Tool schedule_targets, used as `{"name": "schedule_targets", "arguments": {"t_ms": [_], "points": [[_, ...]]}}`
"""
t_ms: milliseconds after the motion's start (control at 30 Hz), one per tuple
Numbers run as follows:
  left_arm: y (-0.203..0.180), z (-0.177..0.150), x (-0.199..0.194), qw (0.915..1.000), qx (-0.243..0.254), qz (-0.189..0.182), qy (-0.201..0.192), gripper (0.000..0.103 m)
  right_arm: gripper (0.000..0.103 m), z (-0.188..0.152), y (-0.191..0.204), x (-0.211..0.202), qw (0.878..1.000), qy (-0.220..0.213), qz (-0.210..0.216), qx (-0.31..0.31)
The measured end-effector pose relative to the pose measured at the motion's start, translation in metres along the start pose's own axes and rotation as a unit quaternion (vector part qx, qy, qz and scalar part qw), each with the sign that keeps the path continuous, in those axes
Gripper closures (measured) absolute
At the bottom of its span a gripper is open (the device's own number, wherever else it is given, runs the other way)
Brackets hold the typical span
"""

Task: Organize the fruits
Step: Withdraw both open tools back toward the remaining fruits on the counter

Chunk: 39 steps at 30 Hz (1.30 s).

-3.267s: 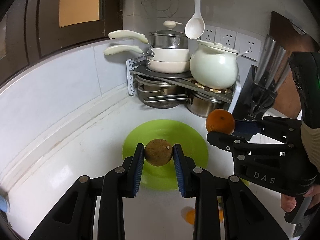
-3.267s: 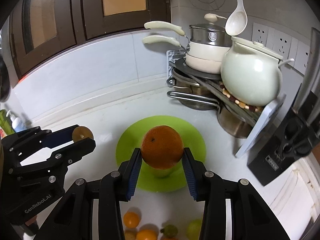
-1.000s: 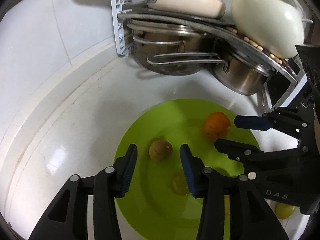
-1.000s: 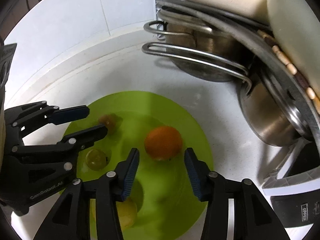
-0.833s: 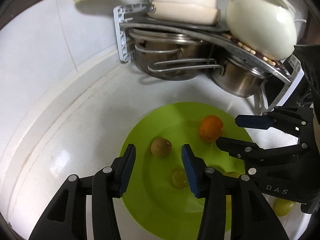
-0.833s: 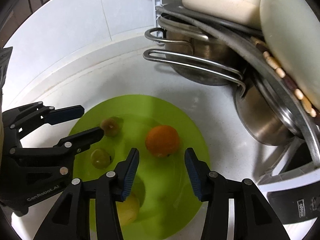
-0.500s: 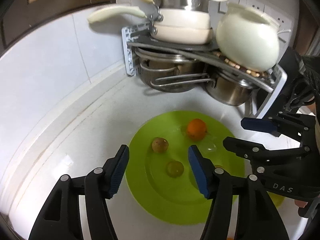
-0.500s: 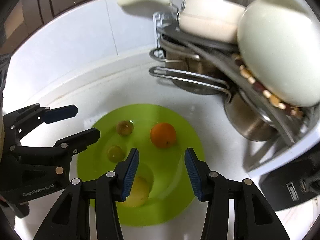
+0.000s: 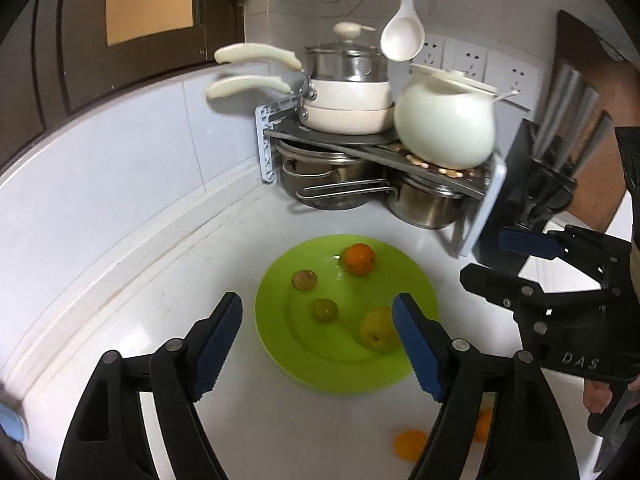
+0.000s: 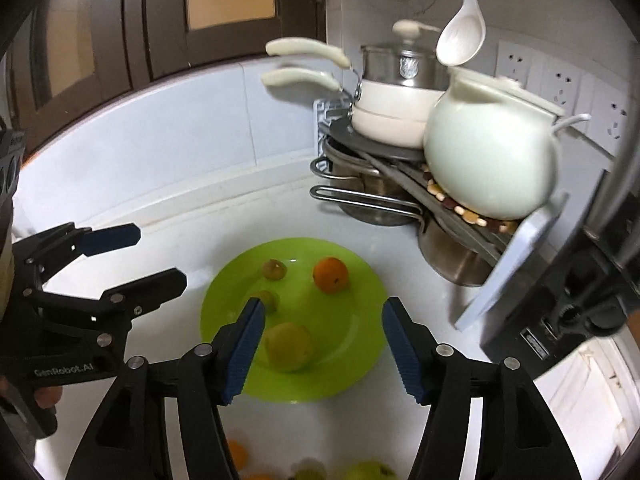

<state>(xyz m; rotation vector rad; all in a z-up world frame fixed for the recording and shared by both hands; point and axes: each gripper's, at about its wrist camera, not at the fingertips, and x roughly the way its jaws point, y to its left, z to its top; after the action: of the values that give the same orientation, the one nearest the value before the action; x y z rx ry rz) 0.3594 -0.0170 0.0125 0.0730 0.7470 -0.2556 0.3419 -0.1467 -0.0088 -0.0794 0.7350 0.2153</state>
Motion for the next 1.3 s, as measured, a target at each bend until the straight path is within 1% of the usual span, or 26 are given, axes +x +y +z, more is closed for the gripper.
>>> {"name": "schedule_targets", "arguments": {"t_ms": [100, 300, 667, 767, 867, 1000, 1100, 1167, 1300], "points": [[-0.006, -0.009, -0.016, 1.0, 0.004, -0.002, -0.005, 0.023, 0.041, -0.008, 0.004, -0.019, 1.0, -0.013, -0.004, 0.001], [-0.024, -0.028, -0.042, 0.9996, 0.02, 0.005, -0.019, 0.02, 0.041, -0.028, 0.01, -0.048, 1.0, -0.029, -0.008, 0.006], [-0.051, -0.064, -0.078, 0.9985, 0.038, 0.01, -0.038, 0.019, 0.041, -0.063, 0.013, -0.083, 0.999, -0.037, -0.016, -0.002], [-0.055, -0.072, -0.082, 0.9984, 0.038, 0.011, -0.041, 0.018, 0.041, -0.073, 0.014, -0.09, 0.999, -0.04, -0.015, -0.006], [-0.061, -0.08, -0.082, 0.9984, 0.045, 0.016, -0.032, 0.018, 0.041, -0.084, 0.015, -0.096, 0.999, -0.044, -0.015, -0.007], [-0.069, -0.092, -0.08, 0.9987, 0.045, 0.007, -0.021, 0.018, 0.041, -0.099, 0.014, -0.099, 0.999, -0.04, -0.013, -0.008], [-0.075, -0.102, -0.079, 0.9986, 0.047, 0.008, -0.022, 0.018, 0.041, -0.112, 0.013, -0.099, 0.999, -0.034, -0.01, -0.008], [-0.078, -0.107, -0.078, 0.9986, 0.046, 0.009, -0.025, 0.018, 0.041, -0.118, 0.011, -0.101, 0.999, -0.039, -0.012, -0.006], [-0.081, -0.117, -0.075, 0.9986, 0.046, 0.011, -0.027, 0.018, 0.041, -0.128, 0.01, -0.096, 1.0, -0.027, -0.009, -0.007]]}}
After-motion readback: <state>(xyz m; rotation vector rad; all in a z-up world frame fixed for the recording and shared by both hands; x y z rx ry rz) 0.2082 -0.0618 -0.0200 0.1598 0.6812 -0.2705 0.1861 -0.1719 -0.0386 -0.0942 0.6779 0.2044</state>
